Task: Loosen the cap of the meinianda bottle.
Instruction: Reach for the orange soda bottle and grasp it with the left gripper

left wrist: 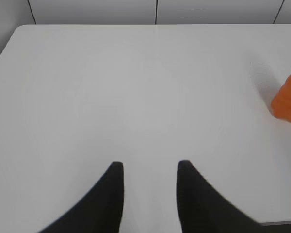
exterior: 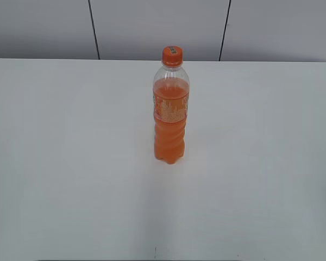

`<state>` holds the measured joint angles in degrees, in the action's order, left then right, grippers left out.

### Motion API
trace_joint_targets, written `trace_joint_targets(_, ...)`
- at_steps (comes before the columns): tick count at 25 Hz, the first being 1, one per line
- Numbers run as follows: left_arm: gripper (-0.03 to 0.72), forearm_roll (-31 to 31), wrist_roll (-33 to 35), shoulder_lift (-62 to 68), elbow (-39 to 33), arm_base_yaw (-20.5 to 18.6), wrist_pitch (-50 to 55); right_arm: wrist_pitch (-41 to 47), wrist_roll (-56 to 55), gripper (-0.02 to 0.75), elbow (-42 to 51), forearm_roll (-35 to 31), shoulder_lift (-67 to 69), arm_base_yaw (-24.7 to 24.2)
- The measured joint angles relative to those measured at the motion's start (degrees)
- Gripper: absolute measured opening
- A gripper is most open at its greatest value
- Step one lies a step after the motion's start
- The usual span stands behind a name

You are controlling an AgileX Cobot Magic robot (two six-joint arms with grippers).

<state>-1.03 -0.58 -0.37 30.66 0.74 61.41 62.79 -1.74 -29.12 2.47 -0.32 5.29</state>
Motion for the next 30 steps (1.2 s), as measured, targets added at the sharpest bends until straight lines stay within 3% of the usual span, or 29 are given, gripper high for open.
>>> trace_joint_targets(30,0.244,0.0,0.0,0.0,0.0,0.0,0.0,0.0,0.0,0.586,0.0,0.0,0.0,0.0)
